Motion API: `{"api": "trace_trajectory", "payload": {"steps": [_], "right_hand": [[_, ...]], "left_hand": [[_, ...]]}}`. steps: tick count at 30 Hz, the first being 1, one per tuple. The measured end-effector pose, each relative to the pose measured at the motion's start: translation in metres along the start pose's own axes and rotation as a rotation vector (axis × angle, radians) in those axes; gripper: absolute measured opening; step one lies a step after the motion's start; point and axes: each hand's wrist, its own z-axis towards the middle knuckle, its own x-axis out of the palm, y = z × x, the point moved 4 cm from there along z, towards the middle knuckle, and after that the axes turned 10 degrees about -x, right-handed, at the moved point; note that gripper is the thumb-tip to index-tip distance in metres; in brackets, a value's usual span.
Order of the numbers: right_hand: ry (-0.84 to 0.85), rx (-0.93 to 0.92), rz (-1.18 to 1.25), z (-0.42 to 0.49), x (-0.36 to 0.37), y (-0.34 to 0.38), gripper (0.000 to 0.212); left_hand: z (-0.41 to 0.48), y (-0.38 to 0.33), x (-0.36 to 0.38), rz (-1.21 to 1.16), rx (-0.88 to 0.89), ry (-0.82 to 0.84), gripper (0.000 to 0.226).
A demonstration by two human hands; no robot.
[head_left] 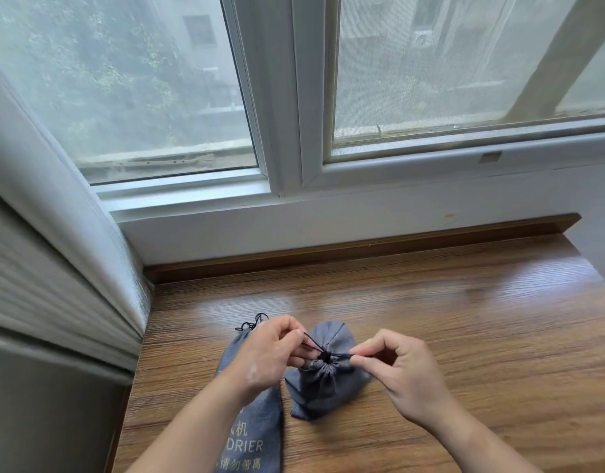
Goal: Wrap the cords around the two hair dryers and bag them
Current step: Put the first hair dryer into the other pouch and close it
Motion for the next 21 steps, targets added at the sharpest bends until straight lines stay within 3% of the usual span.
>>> {"api": "trace_trajectory", "payload": {"steps": [4,6,9,11,14,18,21], "right_hand": [[0.057,0.071,0.036,-0.006,0.000,-0.006,0.021],[0.094,0.074,0.057,-0.007,0.003,-0.002,0.021],[0.103,0.058,0.116,-0.003,0.006,0.005,0.024],[0.108,0.044,0.147,0.001,0.009,0.008,0.027],[0.123,0.026,0.166,0.006,0.014,0.012,0.025],[0.092,0.017,0.150,0.011,0.014,0.007,0.021],[0.080,-0.033,-0.106,0.009,0.016,-0.002,0.042]], "left_hand": [[0.008,0.015,-0.012,-0.140,-0.024,-0.155,0.024],[0.010,0.020,-0.011,-0.056,0.010,-0.219,0.021],[0.011,0.027,-0.002,-0.001,0.105,-0.132,0.010],[0.007,0.032,0.009,0.154,0.203,0.036,0.036],[0.002,0.035,0.022,0.541,0.366,-0.040,0.059],[0.004,0.030,0.023,0.425,0.337,-0.224,0.050],[0.005,0.029,0.015,0.303,0.289,-0.295,0.017]]}}
